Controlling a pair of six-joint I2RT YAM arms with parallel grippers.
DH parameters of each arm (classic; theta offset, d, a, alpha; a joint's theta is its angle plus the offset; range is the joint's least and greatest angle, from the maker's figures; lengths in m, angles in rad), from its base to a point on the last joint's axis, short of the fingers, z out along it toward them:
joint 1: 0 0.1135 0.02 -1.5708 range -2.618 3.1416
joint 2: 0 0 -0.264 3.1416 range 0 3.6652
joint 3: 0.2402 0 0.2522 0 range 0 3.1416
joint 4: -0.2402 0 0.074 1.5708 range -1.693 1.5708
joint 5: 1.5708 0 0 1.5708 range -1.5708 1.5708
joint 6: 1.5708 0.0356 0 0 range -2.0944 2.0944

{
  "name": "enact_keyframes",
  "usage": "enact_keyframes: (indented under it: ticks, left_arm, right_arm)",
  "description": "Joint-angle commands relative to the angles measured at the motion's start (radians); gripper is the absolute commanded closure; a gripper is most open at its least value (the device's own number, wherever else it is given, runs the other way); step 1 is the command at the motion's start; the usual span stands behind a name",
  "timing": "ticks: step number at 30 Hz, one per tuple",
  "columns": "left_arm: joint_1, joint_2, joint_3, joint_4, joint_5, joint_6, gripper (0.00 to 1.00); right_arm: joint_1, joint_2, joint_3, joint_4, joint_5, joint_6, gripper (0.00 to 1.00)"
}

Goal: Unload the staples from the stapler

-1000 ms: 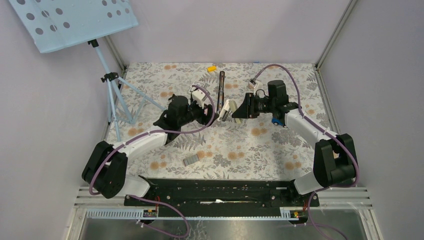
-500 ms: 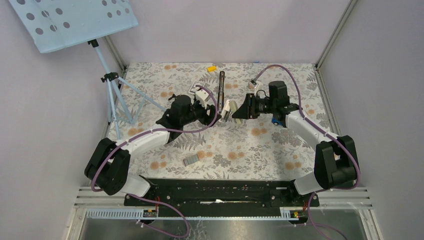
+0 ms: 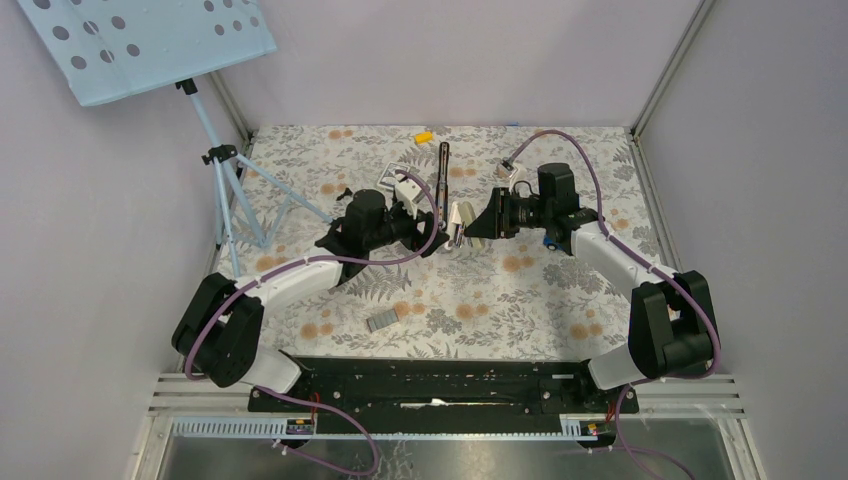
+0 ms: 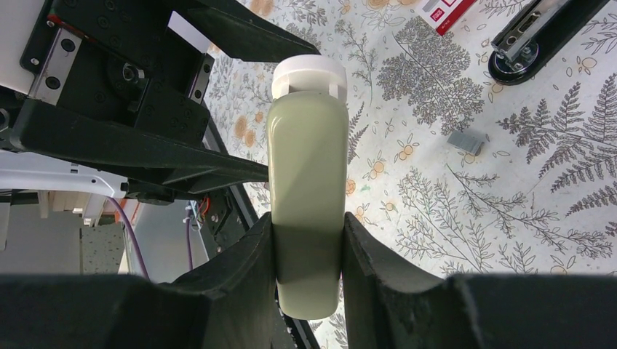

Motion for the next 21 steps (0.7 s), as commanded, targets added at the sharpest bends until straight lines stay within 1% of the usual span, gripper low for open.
enact_keyframes:
  ticks: [1, 5, 13, 18, 21]
  left_arm:
    - [-0.005, -0.012, 0.029, 0.084, 0.023, -0.004, 0.21]
    - [-0.004, -0.015, 0.028, 0.078, 0.017, -0.005, 0.21]
    - [-0.004, -0.021, 0.026, 0.08, 0.018, 0.003, 0.15]
    - [-0.005, 0.0, 0.053, 0.037, -0.026, 0.006, 0.25]
    - [-0.005, 0.017, 0.071, 0.003, -0.039, 0.014, 0.29]
  right_arm:
    - [0.009, -0.043, -0.001, 0.049, -0.062, 0.013, 1.0]
    - [0.009, -0.04, 0.005, 0.036, -0.061, 0.006, 1.0]
    - [0.01, -0.034, 0.005, 0.014, -0.055, -0.013, 1.0]
    - [0.009, -0.042, 0.009, 0.013, -0.068, -0.019, 1.0]
    - [0.009, -0.045, 0.007, 0.019, -0.08, -0.019, 1.0]
